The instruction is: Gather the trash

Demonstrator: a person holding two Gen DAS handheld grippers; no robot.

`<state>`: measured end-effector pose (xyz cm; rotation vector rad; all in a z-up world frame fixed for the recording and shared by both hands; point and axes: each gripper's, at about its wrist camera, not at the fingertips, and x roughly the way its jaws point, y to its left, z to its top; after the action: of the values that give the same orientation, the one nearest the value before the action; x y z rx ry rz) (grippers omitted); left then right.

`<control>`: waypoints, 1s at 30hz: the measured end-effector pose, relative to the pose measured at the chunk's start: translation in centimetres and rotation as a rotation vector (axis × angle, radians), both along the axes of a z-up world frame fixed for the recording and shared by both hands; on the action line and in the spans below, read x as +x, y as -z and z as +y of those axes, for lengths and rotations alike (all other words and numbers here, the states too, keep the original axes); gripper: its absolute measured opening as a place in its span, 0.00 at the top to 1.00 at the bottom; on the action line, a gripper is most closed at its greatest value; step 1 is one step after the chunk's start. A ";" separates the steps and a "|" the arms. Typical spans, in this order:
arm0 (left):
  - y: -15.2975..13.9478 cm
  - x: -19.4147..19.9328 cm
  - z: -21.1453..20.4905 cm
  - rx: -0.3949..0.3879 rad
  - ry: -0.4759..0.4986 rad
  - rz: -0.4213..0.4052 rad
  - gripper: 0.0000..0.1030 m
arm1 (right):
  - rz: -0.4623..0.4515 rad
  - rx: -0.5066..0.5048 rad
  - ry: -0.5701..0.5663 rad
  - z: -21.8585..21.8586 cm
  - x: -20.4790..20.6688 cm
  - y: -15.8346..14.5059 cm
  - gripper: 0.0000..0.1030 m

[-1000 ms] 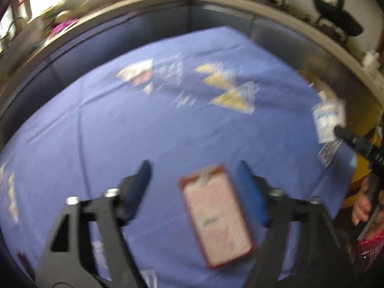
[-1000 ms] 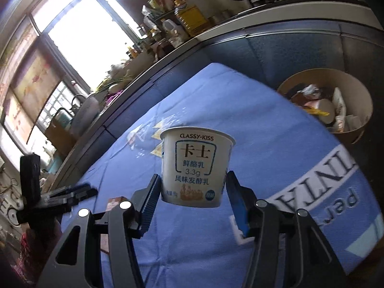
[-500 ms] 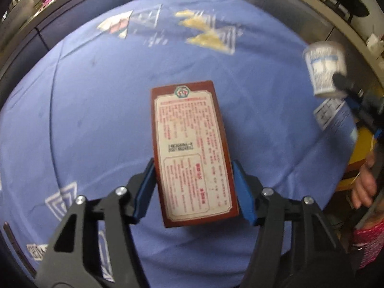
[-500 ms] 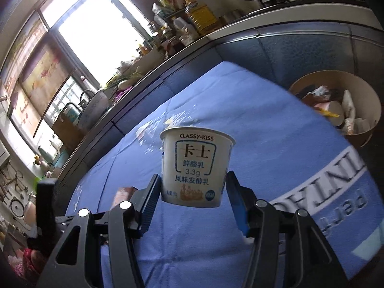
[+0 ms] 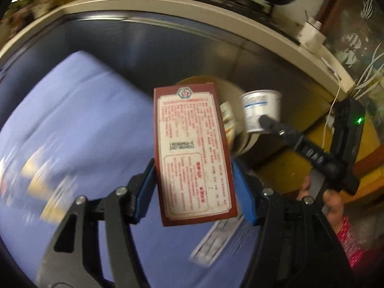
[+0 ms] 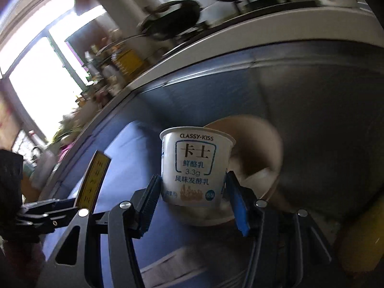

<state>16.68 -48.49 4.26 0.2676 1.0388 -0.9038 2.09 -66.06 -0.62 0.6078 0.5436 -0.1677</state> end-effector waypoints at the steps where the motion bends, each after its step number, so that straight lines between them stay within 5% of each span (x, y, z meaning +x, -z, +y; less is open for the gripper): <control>1: 0.4 0.8 -1.9 -0.001 0.020 0.008 0.43 | 0.012 -0.013 0.015 -1.0 0.3 0.2 0.47; 8: 4.1 3.8 -8.5 0.024 0.070 0.063 0.42 | 0.084 -0.062 -0.019 -3.9 3.1 2.3 0.46; 14: 5.4 5.2 -9.5 0.062 0.008 0.049 0.40 | 0.100 -0.096 0.006 -3.5 4.3 3.2 0.34; 23: -1.4 1.6 -2.8 -0.061 -0.067 -0.114 0.40 | -0.025 -0.002 0.083 -2.9 -1.2 -0.7 0.33; 30: -3.7 -2.7 4.7 -0.073 -0.166 -0.246 0.28 | -0.028 0.146 0.126 1.6 -6.1 -1.2 0.33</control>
<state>13.95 -43.77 7.96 0.2217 0.7867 -0.7363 -3.98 -64.44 0.62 0.7860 0.4933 -0.2400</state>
